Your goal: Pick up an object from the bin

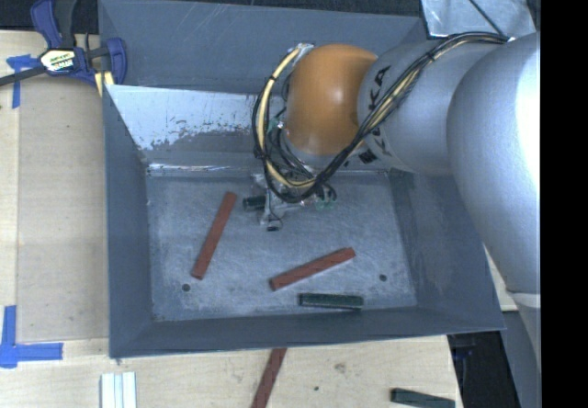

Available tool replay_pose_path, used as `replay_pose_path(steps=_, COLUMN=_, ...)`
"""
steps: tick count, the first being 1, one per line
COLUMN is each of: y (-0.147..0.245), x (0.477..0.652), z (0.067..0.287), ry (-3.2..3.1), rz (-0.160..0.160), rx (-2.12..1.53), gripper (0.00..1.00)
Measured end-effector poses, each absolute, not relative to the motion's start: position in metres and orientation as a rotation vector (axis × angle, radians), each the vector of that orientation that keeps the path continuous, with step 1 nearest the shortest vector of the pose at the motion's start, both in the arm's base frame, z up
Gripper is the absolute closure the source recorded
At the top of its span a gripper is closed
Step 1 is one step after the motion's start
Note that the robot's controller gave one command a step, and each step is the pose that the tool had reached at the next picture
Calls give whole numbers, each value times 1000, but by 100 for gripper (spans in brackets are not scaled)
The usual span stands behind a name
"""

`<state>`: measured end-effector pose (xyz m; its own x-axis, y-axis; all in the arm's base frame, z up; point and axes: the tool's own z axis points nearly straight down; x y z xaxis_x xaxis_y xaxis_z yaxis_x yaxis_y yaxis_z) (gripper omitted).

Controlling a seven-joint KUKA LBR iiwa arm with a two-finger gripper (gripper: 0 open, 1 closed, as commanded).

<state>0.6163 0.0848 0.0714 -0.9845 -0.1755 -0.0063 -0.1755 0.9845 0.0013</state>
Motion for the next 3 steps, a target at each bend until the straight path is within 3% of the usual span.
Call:
replay_pose_path(steps=1, y=75, x=604, z=181, ry=3125, rz=0, rx=-286, gripper=100)
replay_pose_path(steps=2, y=75, x=604, z=181, ry=3125, rz=1, rx=-284, gripper=100)
replay_pose_path(steps=3, y=74, x=614, z=213, ry=3128, rz=1, rx=-239, gripper=100)
